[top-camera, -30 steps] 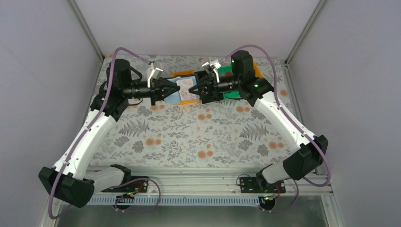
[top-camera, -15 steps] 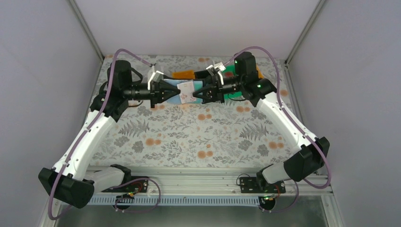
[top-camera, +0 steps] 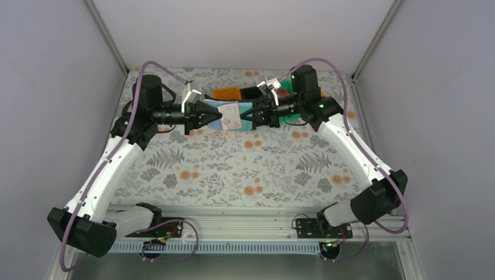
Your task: Take the credit cards out of the card holder
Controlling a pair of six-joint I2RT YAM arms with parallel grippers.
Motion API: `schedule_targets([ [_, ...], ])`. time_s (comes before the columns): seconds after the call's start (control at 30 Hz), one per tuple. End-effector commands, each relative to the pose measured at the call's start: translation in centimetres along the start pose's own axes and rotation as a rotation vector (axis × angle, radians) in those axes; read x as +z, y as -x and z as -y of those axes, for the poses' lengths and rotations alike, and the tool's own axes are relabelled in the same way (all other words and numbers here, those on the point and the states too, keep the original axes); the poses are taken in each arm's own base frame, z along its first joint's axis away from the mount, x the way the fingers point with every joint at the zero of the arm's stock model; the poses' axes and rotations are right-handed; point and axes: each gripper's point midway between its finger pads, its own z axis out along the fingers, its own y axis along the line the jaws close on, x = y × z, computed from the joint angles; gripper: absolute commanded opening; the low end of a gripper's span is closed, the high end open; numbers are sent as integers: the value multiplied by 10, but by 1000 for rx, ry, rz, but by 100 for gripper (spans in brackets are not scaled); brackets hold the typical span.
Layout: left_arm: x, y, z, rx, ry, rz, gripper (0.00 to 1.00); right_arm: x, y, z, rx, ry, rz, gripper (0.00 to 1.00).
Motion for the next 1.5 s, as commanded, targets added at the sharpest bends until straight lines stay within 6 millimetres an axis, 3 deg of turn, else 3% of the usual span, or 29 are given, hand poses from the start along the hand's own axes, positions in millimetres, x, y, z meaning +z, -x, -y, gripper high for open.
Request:
schedule_targets([
  [0.0,-5,6,10,65,-23,7,2,-7,7,-14,-40,8,15,4],
  [0.4,-7,-1,-1,48,8,-26,2,-12,5,-10,-31,-17,12,4],
  [0.5,-16,1,-16,34,84,-22,2,-15,2,-6,-22,-46,6,4],
  [0.6,-31,-4,-40,17,196,-26,2,-21,-7,15,27,-148,-3,4],
  [0.7,-42,-7,-49,3,241,-23,2,-30,-22,45,128,-262,-8,4],
  [0.8,-54,-6,-51,17,292,-7,2,-32,-48,67,241,-304,-34,4],
  [0.9,-67,-2,-60,31,366,14,2,-19,-82,79,373,-280,-76,4],
  [1.07,-65,19,-42,17,279,107,2,41,-139,73,479,-173,-187,4],
  [1.2,-57,20,-34,-4,239,132,2,83,-185,77,580,-61,-282,4],
  [1.4,-55,22,-27,-21,215,140,2,97,-238,112,716,-111,-407,5],
  [1.47,-54,24,-24,-14,209,143,2,93,-252,124,757,-173,-444,15],
])
